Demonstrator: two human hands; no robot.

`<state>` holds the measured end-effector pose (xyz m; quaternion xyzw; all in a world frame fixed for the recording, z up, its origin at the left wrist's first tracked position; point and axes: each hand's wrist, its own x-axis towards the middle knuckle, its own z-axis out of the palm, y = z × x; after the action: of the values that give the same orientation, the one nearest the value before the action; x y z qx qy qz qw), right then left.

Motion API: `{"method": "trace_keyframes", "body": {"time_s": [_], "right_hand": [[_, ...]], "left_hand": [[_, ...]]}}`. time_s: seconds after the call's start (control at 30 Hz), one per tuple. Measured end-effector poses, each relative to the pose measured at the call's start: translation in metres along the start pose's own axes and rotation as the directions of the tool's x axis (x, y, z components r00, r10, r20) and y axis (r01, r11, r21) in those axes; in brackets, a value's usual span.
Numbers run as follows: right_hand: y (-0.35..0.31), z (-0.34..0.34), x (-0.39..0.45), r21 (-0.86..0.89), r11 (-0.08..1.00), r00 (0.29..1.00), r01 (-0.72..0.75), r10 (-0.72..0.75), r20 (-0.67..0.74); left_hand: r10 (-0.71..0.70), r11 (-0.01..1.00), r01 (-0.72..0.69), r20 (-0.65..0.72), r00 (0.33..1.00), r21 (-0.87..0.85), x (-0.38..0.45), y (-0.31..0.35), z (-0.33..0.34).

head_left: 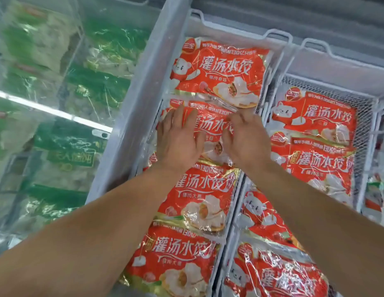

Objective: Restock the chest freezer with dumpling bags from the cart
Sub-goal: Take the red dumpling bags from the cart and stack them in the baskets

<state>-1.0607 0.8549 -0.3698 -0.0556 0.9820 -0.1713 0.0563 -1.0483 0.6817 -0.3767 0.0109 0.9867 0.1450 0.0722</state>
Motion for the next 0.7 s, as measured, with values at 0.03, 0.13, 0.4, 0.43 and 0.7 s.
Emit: {"method": "trace_keyframes", "body": {"time_s": [0.03, 0.13, 0.4, 0.43, 0.7], "right_hand": [[0.003, -0.003, 0.014, 0.016, 1.000, 0.997, 0.020, -0.018, -0.073], [0.023, -0.003, 0.066, 0.035, 0.999, 0.998, 0.041, -0.040, -0.043], [0.059, 0.008, 0.116, -0.239, 0.971, 0.974, 0.021, 0.034, 0.224], [0.054, 0.003, 0.116, -0.249, 0.968, 0.987, 0.035, 0.006, 0.161], [0.057, -0.008, 0.118, -0.030, 0.999, 0.967, -0.028, 0.035, 0.251]], "left_hand": [[0.000, 1.000, -0.001, -0.042, 0.999, -0.013, 0.015, 0.006, -0.002], [-0.036, 0.999, 0.036, 0.008, 0.999, -0.040, 0.070, 0.023, -0.003], [-0.120, 0.993, 0.116, 0.199, 0.973, 0.035, 0.113, 0.025, 0.019], [-0.113, 0.993, 0.106, 0.136, 0.984, 0.055, 0.112, 0.025, 0.016], [-0.059, 0.997, 0.051, 0.150, 0.987, 0.054, 0.145, 0.030, 0.013]]}}
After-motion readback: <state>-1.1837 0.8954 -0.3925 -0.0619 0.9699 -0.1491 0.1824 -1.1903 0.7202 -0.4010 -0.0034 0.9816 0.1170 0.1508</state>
